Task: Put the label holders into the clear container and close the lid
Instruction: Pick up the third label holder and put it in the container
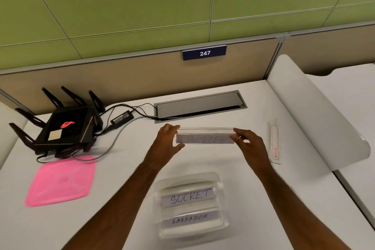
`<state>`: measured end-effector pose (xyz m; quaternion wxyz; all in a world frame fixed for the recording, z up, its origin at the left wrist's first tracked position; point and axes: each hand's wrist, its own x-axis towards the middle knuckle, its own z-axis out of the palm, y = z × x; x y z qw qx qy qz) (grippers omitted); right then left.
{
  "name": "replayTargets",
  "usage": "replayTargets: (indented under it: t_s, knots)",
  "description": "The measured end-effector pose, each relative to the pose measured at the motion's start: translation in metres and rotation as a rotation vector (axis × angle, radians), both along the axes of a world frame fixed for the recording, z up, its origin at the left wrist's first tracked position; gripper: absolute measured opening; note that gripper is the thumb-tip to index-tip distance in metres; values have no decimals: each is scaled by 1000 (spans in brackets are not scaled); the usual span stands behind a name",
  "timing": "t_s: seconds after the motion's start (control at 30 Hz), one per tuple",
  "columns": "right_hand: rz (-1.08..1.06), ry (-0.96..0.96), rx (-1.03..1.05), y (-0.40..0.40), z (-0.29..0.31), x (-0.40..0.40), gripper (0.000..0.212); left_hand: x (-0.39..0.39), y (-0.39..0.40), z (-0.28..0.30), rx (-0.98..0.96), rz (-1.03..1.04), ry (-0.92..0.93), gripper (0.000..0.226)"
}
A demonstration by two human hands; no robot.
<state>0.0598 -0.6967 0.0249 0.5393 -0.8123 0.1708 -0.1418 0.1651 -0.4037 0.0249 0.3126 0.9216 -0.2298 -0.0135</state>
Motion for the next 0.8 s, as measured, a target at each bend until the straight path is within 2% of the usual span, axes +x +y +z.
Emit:
replayTargets:
  t_s: [0.2, 0.33, 0.6, 0.8]
  knots:
    - [-6, -36, 13, 4, 12, -15, 27, -14, 22, 15, 13, -76, -1, 68]
    - [28, -55, 46, 8, 20, -24, 20, -24, 36, 26, -96, -99, 100, 62]
    - [206, 5, 100, 22, 27, -46, 36, -49, 59, 28, -303, 1, 305, 63]
    - [315, 48, 194, 26, 25, -60, 35, -70, 77, 23, -414, 86, 413, 61]
